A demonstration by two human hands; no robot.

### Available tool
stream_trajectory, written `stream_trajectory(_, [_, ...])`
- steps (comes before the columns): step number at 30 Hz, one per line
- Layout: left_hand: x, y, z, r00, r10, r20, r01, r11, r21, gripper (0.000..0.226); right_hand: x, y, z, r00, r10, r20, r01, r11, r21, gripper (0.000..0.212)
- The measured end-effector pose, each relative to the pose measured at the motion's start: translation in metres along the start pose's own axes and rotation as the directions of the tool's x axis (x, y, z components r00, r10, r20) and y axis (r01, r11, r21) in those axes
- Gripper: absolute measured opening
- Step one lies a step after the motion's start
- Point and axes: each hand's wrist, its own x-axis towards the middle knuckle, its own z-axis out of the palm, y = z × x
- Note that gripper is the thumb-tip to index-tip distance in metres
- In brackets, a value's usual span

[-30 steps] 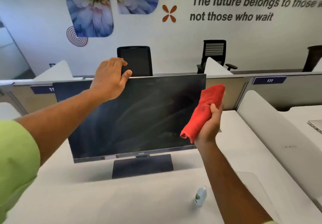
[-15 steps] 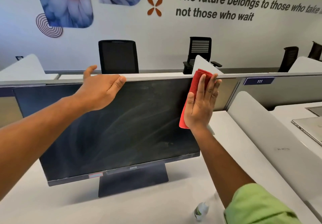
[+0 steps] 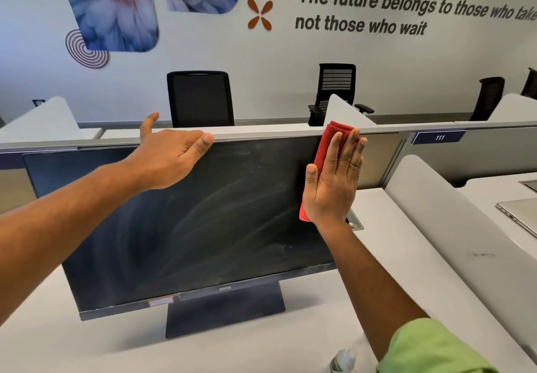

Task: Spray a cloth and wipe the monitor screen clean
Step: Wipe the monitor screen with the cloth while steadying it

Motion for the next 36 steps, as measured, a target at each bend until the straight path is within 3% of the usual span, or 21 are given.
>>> stream_trajectory(10, [0.003,0.0,-0.001,0.999,-0.002,0.033,0.001,1.0,0.016,0.108,-0.008,-0.011,0.002,0.999,-0.038,0.013,0.038,0.999,0.023,0.074])
stream_trajectory(16, [0.003,-0.002,0.001,0.999,0.003,0.032,-0.004,1.0,0.028,0.1,-0.021,-0.029,0.003,0.989,-0.134,0.062,0.135,0.991,-0.01,0.077])
stream_trajectory(21, [0.002,-0.001,0.002,1.0,-0.024,0.015,0.023,0.999,0.034,0.074,-0.036,-0.053,0.005,0.963,-0.249,0.107,0.246,0.969,0.035,0.078])
stream_trajectory(36, [0.001,0.002,0.002,0.999,-0.044,0.008,0.043,0.997,0.07,0.076,-0.076,-0.131,0.017,0.878,-0.452,0.156,0.43,0.889,0.157,0.076])
